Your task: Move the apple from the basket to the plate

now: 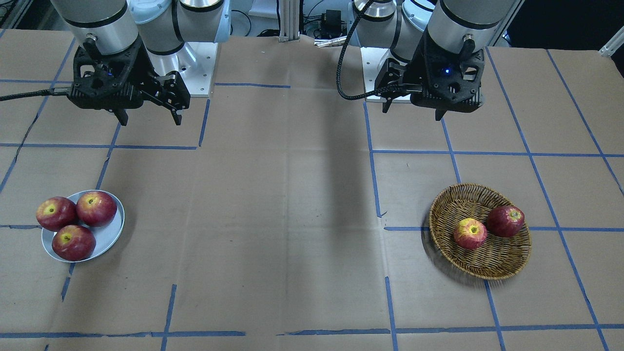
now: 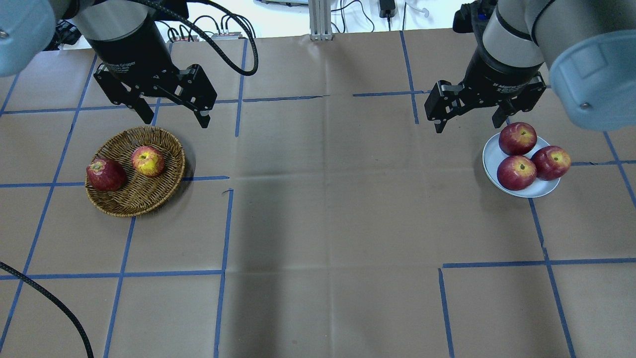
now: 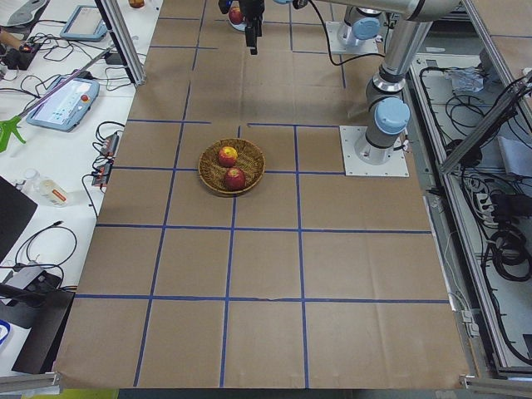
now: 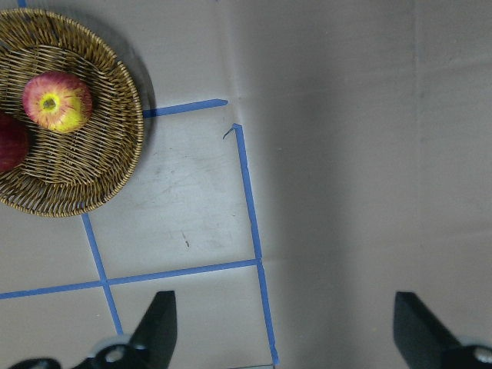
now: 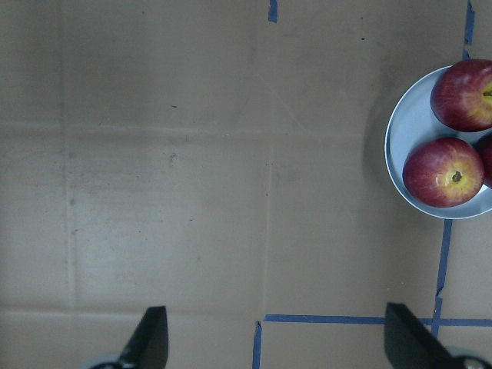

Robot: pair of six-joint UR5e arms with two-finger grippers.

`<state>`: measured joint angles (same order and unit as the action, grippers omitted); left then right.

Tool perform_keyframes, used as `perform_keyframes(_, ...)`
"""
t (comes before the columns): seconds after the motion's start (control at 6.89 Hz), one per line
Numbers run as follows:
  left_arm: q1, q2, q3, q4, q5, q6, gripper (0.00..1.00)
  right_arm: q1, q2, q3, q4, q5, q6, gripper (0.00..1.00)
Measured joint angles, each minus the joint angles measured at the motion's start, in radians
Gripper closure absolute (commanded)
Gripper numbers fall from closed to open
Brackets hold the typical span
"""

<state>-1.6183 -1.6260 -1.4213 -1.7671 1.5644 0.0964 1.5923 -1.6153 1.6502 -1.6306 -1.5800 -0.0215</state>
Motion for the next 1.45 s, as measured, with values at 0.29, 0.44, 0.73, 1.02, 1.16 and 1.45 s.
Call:
perform_keyframes(0.29,0.000,0.000,-0.002,0.000,0.000,0.005,0.01,0.000,0.000,0.000,-0.001,0.001,0.000,0.00)
perform_keyframes(0.44,0.000,0.001,-0.002,0.000,0.000,0.006,0.01,0.000,0.000,0.000,0.000,0.000,0.000,0.00)
perform_keyframes(0.73,0.000,0.001,-0.002,0.000,0.001,0.008,0.01,0.000,0.000,0.000,0.000,0.000,0.000,0.00)
perform_keyframes(1.02,0.001,-0.006,-0.004,0.004,0.003,0.009,0.01,0.000,0.000,0.000,0.000,0.000,0.000,0.00)
perform_keyframes(1.16,0.004,-0.017,-0.008,0.007,0.004,0.010,0.01,0.000,0.000,0.000,0.000,0.000,0.000,0.00)
perform_keyframes(1.45,0.027,-0.053,-0.026,0.046,0.004,0.047,0.01,0.000,0.000,0.000,0.000,0.000,0.000,0.00)
